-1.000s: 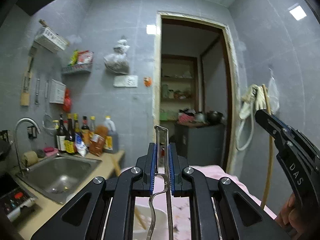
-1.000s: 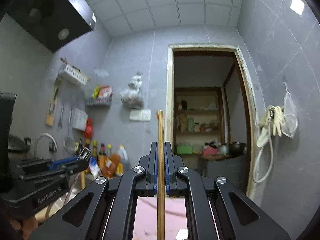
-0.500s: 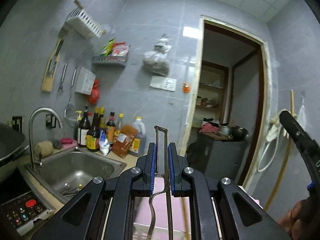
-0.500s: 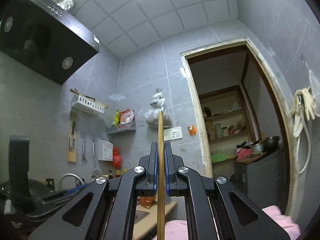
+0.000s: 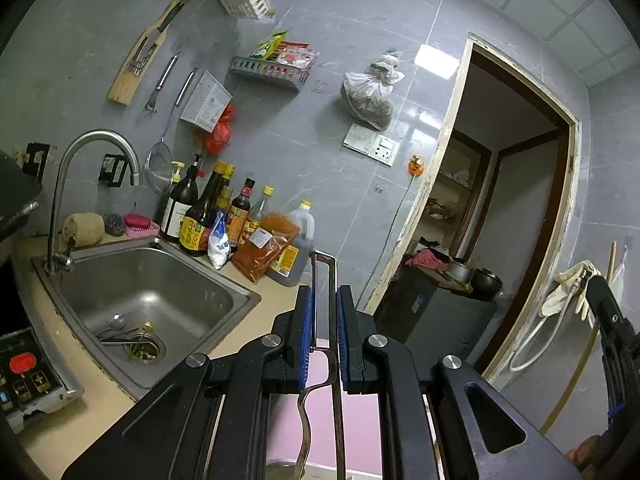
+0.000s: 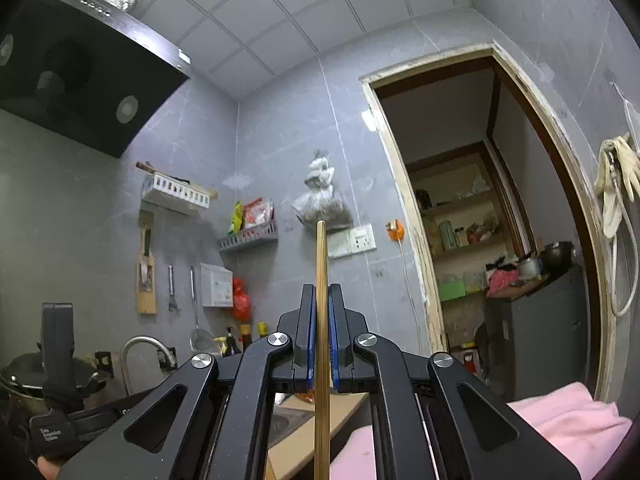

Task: Organize utensils
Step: 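Lift the peeler with the left tool toward the holder while the right carries the chopstick, then lower the peeler into the holder and open the left tool while the right releases the chopstick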

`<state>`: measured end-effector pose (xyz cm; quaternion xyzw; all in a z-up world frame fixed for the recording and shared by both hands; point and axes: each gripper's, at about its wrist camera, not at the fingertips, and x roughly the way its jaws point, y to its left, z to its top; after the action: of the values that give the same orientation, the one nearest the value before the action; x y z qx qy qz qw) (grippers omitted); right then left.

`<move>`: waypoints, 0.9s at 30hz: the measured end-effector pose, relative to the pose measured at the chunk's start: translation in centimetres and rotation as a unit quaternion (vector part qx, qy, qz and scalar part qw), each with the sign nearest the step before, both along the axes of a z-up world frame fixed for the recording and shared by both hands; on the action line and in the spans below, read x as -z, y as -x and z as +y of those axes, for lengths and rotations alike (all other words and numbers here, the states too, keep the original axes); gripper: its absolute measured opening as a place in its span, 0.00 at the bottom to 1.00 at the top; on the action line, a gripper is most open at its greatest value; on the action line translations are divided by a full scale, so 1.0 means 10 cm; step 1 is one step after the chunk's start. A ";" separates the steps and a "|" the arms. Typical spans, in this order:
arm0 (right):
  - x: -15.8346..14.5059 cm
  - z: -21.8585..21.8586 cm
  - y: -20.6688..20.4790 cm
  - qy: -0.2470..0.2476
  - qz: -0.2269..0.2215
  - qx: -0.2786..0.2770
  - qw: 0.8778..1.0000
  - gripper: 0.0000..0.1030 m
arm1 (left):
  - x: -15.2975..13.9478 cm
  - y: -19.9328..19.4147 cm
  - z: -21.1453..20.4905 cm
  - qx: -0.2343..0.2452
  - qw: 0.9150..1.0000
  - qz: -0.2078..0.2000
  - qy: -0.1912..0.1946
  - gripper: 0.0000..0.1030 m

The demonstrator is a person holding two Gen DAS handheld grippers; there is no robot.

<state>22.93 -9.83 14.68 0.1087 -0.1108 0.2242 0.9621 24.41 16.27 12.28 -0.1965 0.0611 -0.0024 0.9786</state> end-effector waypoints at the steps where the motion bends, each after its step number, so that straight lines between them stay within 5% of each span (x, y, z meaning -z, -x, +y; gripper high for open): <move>1: 0.02 0.00 -0.02 0.001 0.004 0.001 1.000 0.03 | 0.01 -0.01 0.00 -0.001 1.000 0.000 0.001 0.09; 15: 0.19 0.03 -0.09 0.040 0.032 0.007 0.999 0.04 | 0.26 -0.04 -0.27 -0.011 0.999 0.008 -0.035 0.09; 22: 0.39 0.10 0.00 0.081 0.039 0.021 0.996 0.06 | 0.44 0.04 -0.53 -0.013 0.994 0.030 -0.103 0.09; 27: 0.50 0.13 0.05 0.104 0.056 0.021 0.993 0.06 | 0.58 0.14 -0.62 0.027 0.989 0.063 -0.128 0.10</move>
<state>22.43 -8.54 9.66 0.0182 -0.0355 0.2079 0.9773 23.02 10.10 6.46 -0.0681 0.1275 -0.0088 0.9895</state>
